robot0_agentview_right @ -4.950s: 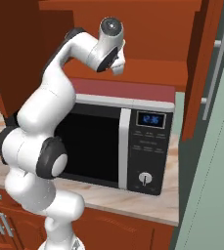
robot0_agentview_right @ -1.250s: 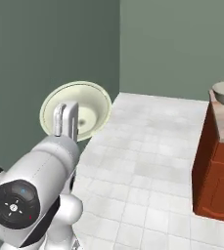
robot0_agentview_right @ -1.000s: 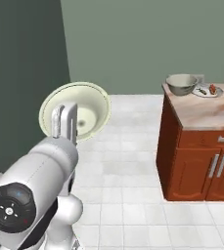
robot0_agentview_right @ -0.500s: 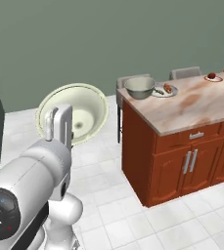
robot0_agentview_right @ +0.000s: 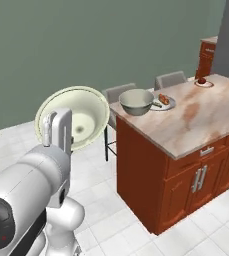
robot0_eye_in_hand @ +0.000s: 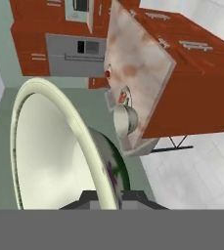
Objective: Take the smaller bowl and place it next to the appetizer plate on the dining counter , and place the larger bowl next to the plate with cooked food.
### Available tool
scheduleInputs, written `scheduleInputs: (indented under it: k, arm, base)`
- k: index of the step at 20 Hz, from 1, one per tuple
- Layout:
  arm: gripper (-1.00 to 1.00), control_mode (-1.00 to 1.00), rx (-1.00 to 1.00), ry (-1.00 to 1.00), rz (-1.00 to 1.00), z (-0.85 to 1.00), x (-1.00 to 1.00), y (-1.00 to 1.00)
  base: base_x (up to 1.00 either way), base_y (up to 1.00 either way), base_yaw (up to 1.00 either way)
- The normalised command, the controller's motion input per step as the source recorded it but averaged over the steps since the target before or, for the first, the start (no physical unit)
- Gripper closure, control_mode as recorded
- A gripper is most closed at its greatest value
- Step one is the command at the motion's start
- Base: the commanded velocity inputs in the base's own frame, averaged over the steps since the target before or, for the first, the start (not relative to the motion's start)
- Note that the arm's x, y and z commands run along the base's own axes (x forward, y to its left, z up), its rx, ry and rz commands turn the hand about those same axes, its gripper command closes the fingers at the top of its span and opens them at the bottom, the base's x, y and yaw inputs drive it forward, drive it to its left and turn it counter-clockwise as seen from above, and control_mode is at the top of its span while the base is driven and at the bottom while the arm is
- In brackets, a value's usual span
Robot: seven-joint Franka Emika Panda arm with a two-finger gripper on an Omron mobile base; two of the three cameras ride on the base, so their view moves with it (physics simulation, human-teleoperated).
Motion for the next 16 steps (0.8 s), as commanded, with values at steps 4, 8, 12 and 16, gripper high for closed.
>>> scheduleInputs:
  k: [4, 8, 12, 16]
  arm:
    - [1.00, 1.00, 0.00, 0.00, 0.00, 0.00, 0.00, 0.00]
    - [1.00, 1.00, 0.00, 0.00, 0.00, 0.00, 0.00, 0.00]
    - [1.00, 1.00, 0.00, 0.00, 0.00, 0.00, 0.00, 0.00]
    - [1.00, 1.00, 0.00, 0.00, 0.00, 0.00, 0.00, 0.00]
  base:
    - [0.75, 1.00, -0.44]
    - [0.75, 0.79, -0.72]
    - [0.63, 0.66, -0.83]
    - [0.41, 0.92, -0.76]
